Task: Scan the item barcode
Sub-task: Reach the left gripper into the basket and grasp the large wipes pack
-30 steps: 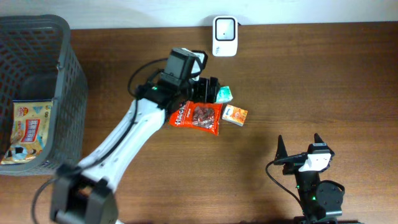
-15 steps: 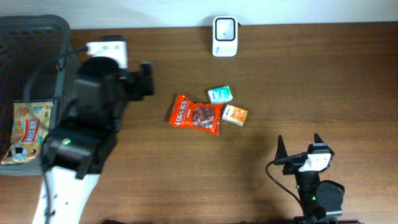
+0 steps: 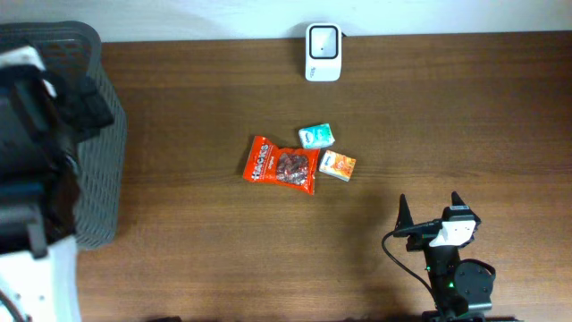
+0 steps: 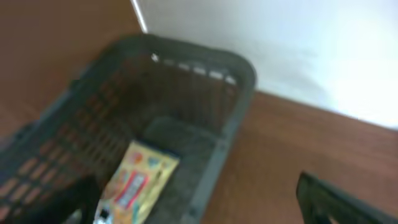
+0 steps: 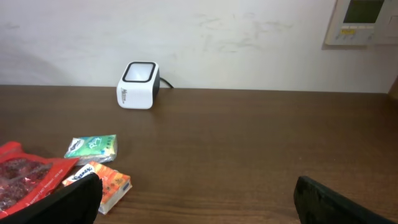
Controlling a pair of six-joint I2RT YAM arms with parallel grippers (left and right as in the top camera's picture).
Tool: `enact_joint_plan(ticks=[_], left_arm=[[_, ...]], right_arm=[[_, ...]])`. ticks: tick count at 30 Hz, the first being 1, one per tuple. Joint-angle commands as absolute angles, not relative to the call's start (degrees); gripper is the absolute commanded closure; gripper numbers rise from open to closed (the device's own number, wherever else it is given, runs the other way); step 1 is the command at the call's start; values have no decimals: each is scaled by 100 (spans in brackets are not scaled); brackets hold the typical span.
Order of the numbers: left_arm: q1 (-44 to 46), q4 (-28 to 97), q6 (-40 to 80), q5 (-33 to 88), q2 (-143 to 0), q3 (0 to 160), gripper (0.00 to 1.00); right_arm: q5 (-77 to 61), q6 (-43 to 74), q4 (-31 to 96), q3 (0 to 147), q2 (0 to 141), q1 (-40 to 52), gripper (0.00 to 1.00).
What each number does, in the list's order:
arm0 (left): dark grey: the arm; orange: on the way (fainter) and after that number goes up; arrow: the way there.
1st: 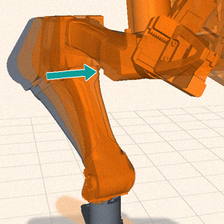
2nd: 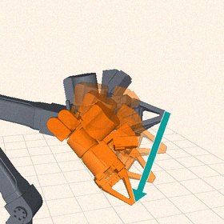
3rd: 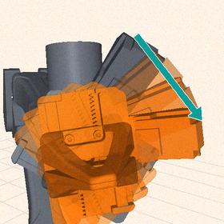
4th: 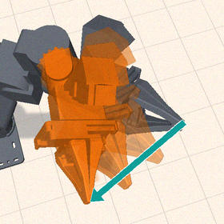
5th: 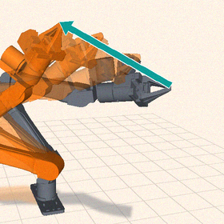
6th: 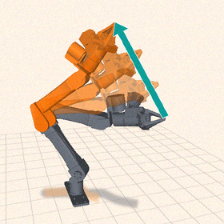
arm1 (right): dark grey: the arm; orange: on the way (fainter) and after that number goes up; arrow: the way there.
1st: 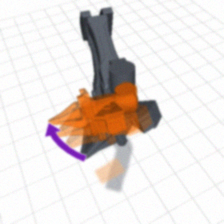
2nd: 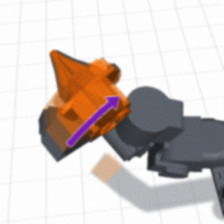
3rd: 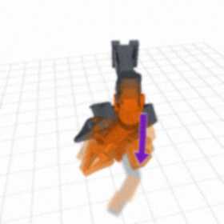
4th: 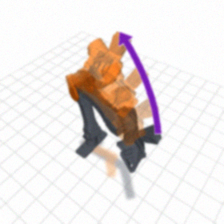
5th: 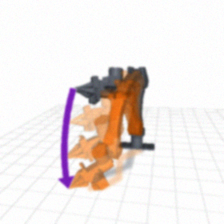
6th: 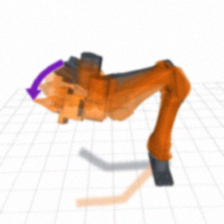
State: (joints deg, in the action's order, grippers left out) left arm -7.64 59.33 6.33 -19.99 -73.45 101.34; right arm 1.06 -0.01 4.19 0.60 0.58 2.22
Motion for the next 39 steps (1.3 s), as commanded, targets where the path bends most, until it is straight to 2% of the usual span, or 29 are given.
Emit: enact_joint_plan(ticks=[1, 5, 11, 17, 39], left_arm=[[-1107, 6525, 548, -2056, -8040, 10978, 1], [-1579, 6794, 550, -2012, -8626, 11096, 1], [-2567, 6801, 552, -1184, -9539, 11096, 1], [-3179, 6764, 615, -1133, -9992, 11076, 1], [-3301, 6838, 766, -578, -12243, 10971, 1]], right_arm=[[200, -1, 454, 32, 21, 185, 2], [200, -1, 454, 32, 21, 185, 2], [200, -1, 454, 32, 21, 185, 2], [200, -1, 454, 32, 21, 185, 2], [200, -1, 454, 32, 21, 185, 2]])
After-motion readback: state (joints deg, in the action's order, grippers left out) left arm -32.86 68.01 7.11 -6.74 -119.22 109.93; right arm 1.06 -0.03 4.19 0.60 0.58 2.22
